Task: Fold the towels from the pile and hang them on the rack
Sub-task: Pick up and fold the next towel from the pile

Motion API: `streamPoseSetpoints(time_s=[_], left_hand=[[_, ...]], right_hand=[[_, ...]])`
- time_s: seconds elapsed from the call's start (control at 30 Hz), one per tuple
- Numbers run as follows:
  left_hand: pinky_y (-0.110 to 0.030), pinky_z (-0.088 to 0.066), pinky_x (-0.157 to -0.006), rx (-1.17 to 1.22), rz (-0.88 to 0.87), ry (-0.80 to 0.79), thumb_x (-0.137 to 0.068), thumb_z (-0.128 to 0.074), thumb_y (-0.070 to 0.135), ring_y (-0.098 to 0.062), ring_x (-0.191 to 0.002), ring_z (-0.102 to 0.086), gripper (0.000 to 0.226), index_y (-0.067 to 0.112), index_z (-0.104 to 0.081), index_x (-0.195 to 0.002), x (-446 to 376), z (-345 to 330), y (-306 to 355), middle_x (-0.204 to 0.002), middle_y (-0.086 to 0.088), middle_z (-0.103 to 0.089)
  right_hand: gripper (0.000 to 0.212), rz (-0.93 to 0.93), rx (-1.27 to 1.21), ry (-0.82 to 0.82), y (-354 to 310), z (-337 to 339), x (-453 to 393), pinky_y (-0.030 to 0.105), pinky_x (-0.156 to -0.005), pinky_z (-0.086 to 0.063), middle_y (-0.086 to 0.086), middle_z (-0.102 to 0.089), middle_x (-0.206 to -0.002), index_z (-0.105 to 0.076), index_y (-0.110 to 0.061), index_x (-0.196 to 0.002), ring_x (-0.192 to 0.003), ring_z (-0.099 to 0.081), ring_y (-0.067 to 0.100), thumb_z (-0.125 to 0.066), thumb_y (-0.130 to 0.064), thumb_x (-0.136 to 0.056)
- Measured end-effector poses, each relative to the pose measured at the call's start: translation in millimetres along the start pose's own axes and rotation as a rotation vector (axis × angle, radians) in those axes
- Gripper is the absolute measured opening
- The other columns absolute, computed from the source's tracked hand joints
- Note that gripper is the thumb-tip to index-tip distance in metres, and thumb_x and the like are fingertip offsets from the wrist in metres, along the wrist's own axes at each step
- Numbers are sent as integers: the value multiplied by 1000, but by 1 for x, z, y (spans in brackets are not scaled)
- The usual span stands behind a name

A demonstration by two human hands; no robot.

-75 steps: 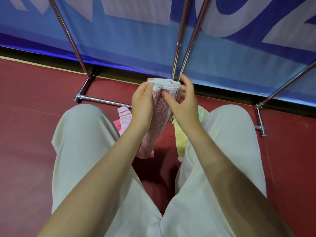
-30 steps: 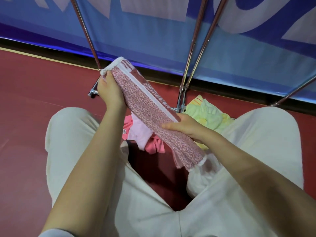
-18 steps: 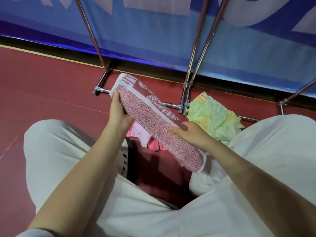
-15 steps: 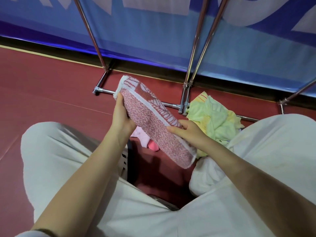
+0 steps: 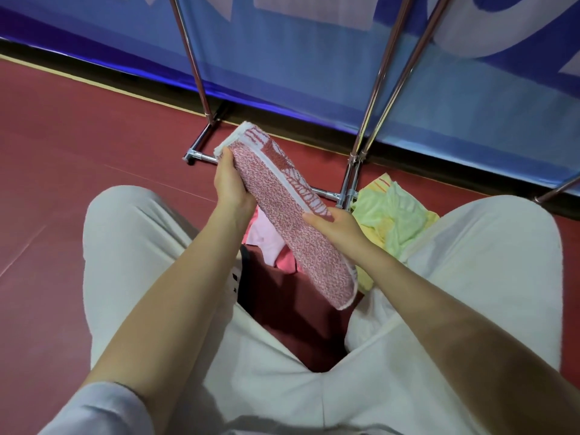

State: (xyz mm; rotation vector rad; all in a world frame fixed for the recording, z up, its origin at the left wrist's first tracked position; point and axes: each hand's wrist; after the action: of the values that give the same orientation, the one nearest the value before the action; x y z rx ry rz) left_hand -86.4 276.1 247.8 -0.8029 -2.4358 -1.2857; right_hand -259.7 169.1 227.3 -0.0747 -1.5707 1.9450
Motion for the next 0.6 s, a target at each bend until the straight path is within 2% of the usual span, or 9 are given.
streamPoseSetpoints(time_s=[0.13,0.23,0.3,0.33,0.37,0.43,0.5,0.6], left_hand=[[-46,-55,-90,-68,-65,92,-99,-51,32,-29,-105,-67,29,11,-62,-116,-1,-3,0,-115,-13,-69],[-39,-52,-79,-157,-95,197,-97,-53,26,-24,-88,-66,15,16,-62,-90,-6,1,0,-95,-7,-68],[-31,-46,-69,-304,-117,252,-96,-52,21,-20,-77,-56,19,17,-58,-78,-11,7,2,-79,-3,-60],[-29,-46,-70,-391,-138,264,-95,-51,19,-19,-77,-54,19,16,-56,-77,-12,10,4,-78,-2,-58],[-30,-50,-76,-475,-163,267,-94,-51,17,-20,-81,-55,15,16,-56,-80,-13,12,9,-82,-3,-58],[-42,-52,-93,-627,-208,231,-90,-50,15,-25,-92,-59,8,17,-56,-95,-17,12,20,-94,-6,-61],[-46,-51,-94,-811,-282,163,-87,-49,14,-30,-101,-61,22,15,-58,-107,-19,-1,36,-101,-10,-63],[-40,-52,-90,-1014,-365,97,-86,-49,11,-31,-103,-62,32,8,-60,-115,-15,-36,66,-108,-16,-66]], right_hand=[[2,11,41,77,5,-1,0,31,-79,-53,-14,-71,-84,-69,-33,-87,-80,-67,5,-69,-35,-86],[10,13,70,157,6,3,-4,40,-83,-52,-3,-73,-89,-70,-28,-83,-87,-69,17,-70,-38,-83],[18,12,103,168,-1,8,-5,34,-80,-51,2,-73,-87,-71,-20,-86,-84,-67,19,-70,-38,-84],[19,14,124,157,-8,11,-4,27,-74,-49,1,-71,-82,-70,-18,-86,-78,-65,17,-69,-37,-85],[19,18,139,147,-16,16,-5,21,-66,-44,-1,-67,-76,-69,-16,-83,-71,-60,13,-68,-35,-86],[22,35,140,148,-38,28,-8,24,-60,-37,-4,-57,-67,-65,-13,-76,-63,-50,8,-68,-31,-87],[28,71,148,159,-71,46,-15,24,-57,-33,-4,-51,-62,-58,-15,-65,-60,-44,6,-68,-28,-88],[29,135,189,139,-128,75,-27,26,-57,-34,-6,-53,-61,-56,-17,-63,-60,-46,6,-68,-28,-88]])
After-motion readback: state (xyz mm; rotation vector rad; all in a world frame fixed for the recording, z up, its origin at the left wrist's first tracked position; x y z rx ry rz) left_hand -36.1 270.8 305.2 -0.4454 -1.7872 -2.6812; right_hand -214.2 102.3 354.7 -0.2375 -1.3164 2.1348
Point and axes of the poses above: each hand's wrist, its own x-axis away from the middle knuckle, its own z-axis out of the back of the hand, y = z × x
